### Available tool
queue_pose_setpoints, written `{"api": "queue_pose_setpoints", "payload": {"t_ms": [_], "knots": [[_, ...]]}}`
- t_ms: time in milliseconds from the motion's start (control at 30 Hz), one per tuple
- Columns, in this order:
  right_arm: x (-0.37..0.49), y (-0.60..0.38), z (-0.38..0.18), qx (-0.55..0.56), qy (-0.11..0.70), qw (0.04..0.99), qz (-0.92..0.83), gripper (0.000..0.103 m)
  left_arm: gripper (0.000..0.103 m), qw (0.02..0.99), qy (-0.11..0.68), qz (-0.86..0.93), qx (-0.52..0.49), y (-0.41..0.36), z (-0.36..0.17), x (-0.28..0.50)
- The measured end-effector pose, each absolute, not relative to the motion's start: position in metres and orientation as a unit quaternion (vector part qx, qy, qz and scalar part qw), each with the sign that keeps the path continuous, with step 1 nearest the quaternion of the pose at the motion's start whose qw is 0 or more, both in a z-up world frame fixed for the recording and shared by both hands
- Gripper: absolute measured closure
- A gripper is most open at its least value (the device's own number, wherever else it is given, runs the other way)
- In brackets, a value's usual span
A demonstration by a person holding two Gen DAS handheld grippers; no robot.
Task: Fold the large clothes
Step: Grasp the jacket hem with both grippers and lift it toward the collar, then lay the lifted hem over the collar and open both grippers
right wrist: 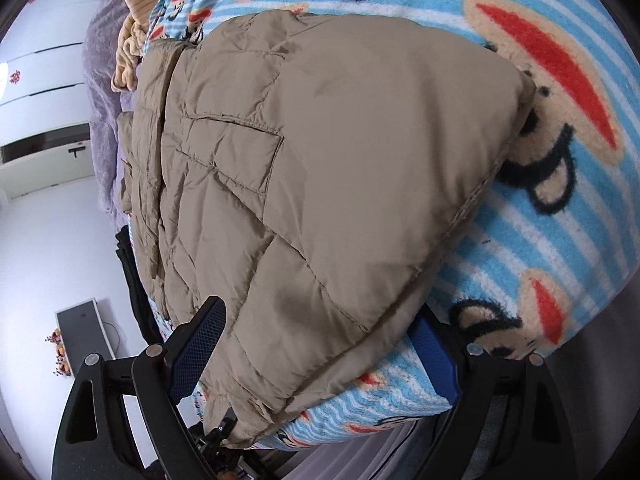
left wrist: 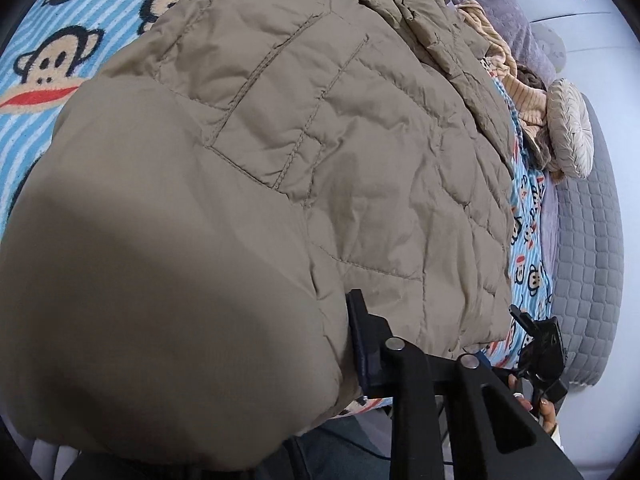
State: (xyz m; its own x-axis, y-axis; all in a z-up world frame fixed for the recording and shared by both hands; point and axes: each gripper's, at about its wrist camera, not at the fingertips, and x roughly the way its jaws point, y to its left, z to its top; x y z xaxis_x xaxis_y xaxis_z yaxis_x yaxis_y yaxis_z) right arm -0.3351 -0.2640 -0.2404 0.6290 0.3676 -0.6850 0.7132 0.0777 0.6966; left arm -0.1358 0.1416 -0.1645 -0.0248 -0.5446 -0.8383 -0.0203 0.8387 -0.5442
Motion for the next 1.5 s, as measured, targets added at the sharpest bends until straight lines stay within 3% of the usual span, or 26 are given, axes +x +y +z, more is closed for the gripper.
{"api": "queue_pose_setpoints", "payload": {"t_ms": [67,133,167,567,800,967,1133,1500], "knots": [[-0.337,-0.267,-0.241,0.672,0.4,0.606,-0.143,0.037,0.085,0.678,0.677,-0.2,-0.203,0.145,-0.157,-0.134],[-0.336,-0.27,-0.24,0.669,0.401,0.608,-0.151,0.085,0.087,0.688,0.666,-0.208,-0.199,0.145,-0.146,-0.131],[-0.335,-0.271,-0.239,0.667,0.401,0.609,-0.153,0.088,0.087,0.693,0.66,-0.213,-0.197,0.145,-0.141,-0.129],[-0.268,-0.298,-0.144,0.538,0.428,0.718,-0.105,0.094,0.087,0.752,0.591,-0.223,-0.189,0.134,-0.062,-0.078],[-0.171,-0.327,-0.06,0.43,0.418,0.798,-0.058,0.094,0.087,0.805,0.523,-0.214,-0.181,0.107,-0.005,-0.01],[-0.087,-0.349,-0.034,0.364,0.419,0.831,-0.027,0.094,0.087,0.837,0.484,-0.187,-0.171,0.081,0.015,0.052],[-0.008,-0.364,-0.046,0.342,0.429,0.835,-0.028,0.094,0.087,0.849,0.481,-0.154,-0.156,0.062,-0.002,0.111],[0.073,-0.376,-0.146,0.357,0.457,0.812,-0.069,0.094,0.087,0.824,0.539,-0.135,-0.11,0.034,-0.116,0.206]]}}
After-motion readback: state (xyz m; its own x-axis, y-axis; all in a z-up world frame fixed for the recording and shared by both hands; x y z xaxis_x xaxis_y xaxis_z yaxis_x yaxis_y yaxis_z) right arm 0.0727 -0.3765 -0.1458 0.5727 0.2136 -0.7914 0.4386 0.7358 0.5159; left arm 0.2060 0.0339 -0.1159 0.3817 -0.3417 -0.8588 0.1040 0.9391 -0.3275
